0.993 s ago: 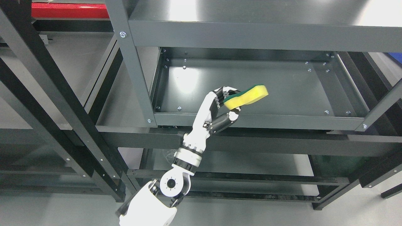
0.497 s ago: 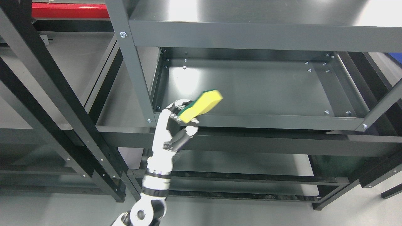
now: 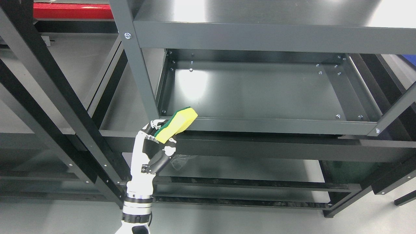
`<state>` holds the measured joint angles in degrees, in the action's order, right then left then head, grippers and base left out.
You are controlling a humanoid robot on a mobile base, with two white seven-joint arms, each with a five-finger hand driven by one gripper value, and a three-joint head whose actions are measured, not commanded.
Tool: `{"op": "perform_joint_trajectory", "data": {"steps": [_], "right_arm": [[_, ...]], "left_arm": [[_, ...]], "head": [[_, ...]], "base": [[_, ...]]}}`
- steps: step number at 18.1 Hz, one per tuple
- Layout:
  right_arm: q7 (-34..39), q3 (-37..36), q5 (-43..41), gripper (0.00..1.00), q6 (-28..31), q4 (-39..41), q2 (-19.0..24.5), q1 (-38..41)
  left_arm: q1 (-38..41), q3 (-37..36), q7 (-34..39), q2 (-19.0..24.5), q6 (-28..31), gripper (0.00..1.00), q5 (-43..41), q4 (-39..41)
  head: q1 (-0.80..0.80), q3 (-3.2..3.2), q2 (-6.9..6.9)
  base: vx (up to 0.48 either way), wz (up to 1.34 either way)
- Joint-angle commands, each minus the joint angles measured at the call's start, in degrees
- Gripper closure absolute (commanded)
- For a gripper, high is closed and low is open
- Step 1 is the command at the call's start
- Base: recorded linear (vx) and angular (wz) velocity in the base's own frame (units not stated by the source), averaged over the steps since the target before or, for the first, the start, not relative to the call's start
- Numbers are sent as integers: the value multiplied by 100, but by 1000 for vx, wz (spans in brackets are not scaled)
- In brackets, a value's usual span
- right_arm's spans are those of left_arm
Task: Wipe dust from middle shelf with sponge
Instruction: 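Withdraw the left hand holding the sponge out of the shelf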
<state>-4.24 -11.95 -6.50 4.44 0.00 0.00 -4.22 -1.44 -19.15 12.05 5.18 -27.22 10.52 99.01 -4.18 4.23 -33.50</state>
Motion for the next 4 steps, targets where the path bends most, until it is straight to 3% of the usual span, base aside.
{"op": "perform_joint_trajectory", "data": {"steps": [1, 4], "right_arm": [[2, -1, 0, 0, -5, 100, -100, 0], [2, -1, 0, 0, -5, 100, -100, 0]], "left_arm": [[250, 412, -10, 124, -3, 96, -6, 233], [250, 412, -10, 124, 6, 96, -6, 233]], "head": [[0, 0, 0], [0, 0, 0]], "base": [[0, 0], [0, 0]]}}
